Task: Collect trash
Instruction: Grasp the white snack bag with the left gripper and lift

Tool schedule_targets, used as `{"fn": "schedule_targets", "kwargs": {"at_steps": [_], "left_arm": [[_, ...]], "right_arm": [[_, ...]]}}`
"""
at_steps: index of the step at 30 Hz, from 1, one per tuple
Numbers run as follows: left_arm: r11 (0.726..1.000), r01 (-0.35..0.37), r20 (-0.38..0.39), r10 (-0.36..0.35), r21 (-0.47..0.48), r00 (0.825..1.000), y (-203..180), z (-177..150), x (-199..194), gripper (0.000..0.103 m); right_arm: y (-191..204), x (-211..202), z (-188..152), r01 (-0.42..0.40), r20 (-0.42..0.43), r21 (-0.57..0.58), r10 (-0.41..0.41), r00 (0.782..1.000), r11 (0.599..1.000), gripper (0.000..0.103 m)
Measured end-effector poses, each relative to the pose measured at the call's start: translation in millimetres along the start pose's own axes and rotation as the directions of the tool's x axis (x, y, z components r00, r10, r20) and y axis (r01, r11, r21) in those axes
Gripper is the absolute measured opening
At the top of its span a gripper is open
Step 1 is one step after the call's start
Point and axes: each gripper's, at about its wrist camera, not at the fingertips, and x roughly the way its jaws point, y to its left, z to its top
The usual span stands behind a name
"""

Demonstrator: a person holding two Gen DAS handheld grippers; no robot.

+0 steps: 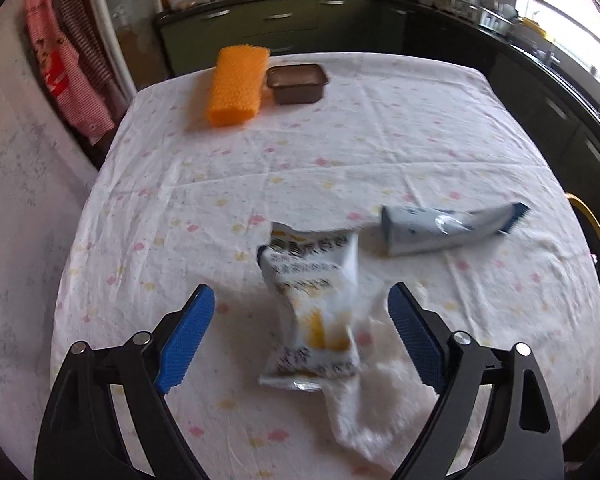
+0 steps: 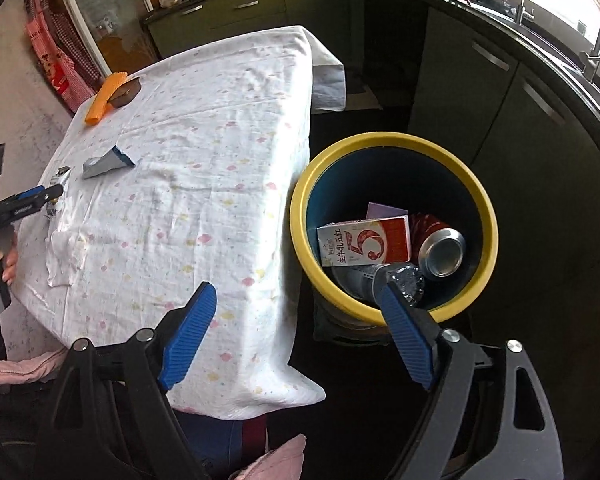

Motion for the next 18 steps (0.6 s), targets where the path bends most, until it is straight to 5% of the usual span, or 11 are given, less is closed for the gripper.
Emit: {"fn": "schedule_targets", "kwargs": {"at_steps": [8, 12, 18], "left_arm": [[0.999, 0.014, -0.045, -0.016, -0.032, 0.999, 3.8, 3.2, 16.8, 0.063], [0.999, 0.021, -0.045, -0.022, -0.034, 0.999, 4.1, 3.1, 16.6, 0.045], [1.000, 0.016, -0.017, -0.017, -0.021, 1.000, 4.2, 7.2, 10.8, 0.041]], "right_arm": [[3.8, 3.7, 0.8, -0.007, -0.007, -0.008, 0.007, 1.000, 1.000, 0.080], [7.0, 4.6, 1.4, -0.008, -0.007, -0.014, 0.008, 1.000, 1.000, 0.080], [12.0, 6.3, 1.7, -0.011, -0.007, -0.020, 0.011, 1.000, 1.000, 0.080]]}}
